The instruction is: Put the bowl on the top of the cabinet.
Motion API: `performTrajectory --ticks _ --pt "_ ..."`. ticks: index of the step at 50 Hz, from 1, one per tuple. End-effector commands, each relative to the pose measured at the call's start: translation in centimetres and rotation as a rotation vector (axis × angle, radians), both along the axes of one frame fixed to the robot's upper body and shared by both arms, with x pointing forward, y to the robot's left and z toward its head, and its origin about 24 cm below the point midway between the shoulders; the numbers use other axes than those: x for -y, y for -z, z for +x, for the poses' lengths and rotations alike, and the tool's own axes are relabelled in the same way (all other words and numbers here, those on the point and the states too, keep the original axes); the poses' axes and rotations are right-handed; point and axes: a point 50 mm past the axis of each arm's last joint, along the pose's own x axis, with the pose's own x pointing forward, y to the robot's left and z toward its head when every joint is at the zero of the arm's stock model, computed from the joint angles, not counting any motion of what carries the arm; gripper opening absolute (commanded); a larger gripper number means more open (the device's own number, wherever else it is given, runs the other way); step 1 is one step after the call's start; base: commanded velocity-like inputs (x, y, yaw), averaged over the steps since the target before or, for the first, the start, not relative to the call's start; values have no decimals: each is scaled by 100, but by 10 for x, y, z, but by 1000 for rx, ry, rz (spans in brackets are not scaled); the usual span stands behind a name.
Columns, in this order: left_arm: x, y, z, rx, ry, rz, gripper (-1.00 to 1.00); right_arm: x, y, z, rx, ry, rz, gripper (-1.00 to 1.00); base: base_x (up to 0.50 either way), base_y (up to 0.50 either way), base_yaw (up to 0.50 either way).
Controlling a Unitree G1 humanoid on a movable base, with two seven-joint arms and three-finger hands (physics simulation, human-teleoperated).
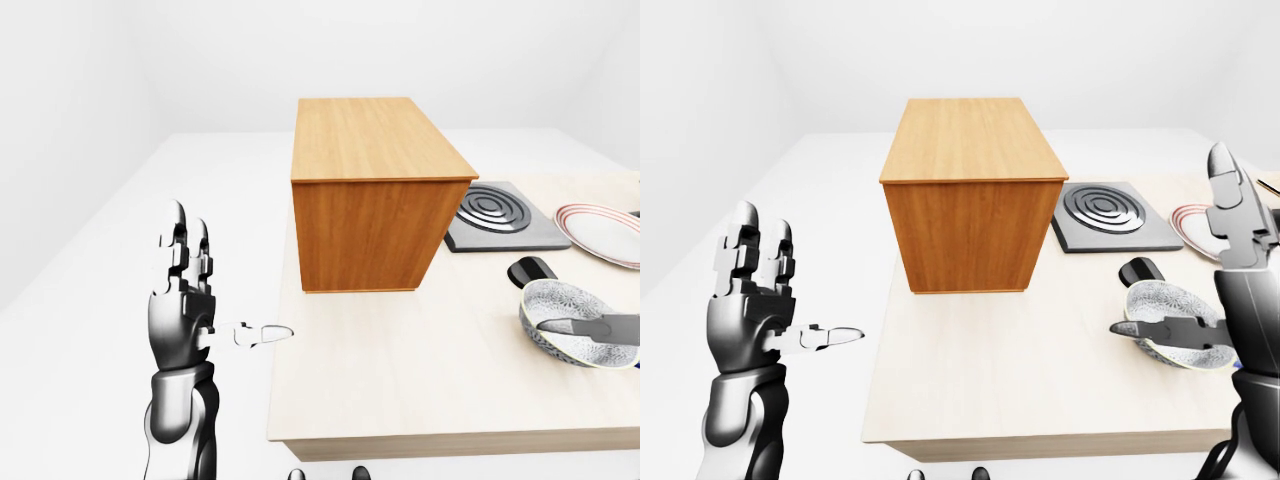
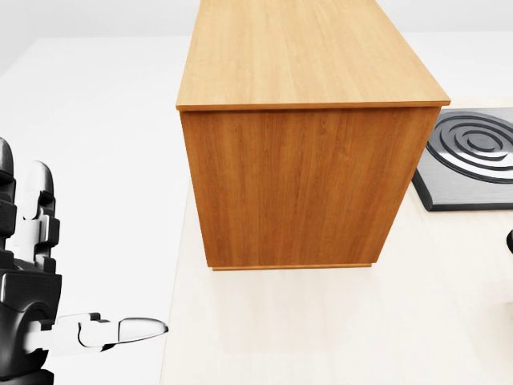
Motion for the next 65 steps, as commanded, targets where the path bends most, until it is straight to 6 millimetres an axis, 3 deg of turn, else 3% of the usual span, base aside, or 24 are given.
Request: performTrajectory --ticks 1,15,16,18,20,31,35,42,65 --pt "0 1 0 -5 1 1 100 25 -4 -8 -90 103 -61 100 0 0 0" --pt "0 3 3 -12 -5 1 100 67 16 -9 -207 255 -43 100 0 0 0" --pt "0 2 3 -10 -7 1 100 79 31 -9 -271 306 -7 100 0 0 0" --pt "0 2 3 -9 -7 1 100 80 32 -9 -275 310 -4 100 0 0 0" --pt "0 2 2 -11 -5 1 100 92 46 -9 -313 355 36 100 0 0 0" --pt "1 3 1 -13 4 4 100 115 68 -12 -385 446 94 100 0 0 0" --pt "1 3 1 -14 4 4 100 117 70 -11 -397 449 98 100 0 0 0" --pt "2 4 1 -17 5 4 100 126 90 -10 -471 491 121 100 0 0 0" --pt "1 4 3 -18 3 5 100 113 112 11 -538 461 95 100 0 0 0"
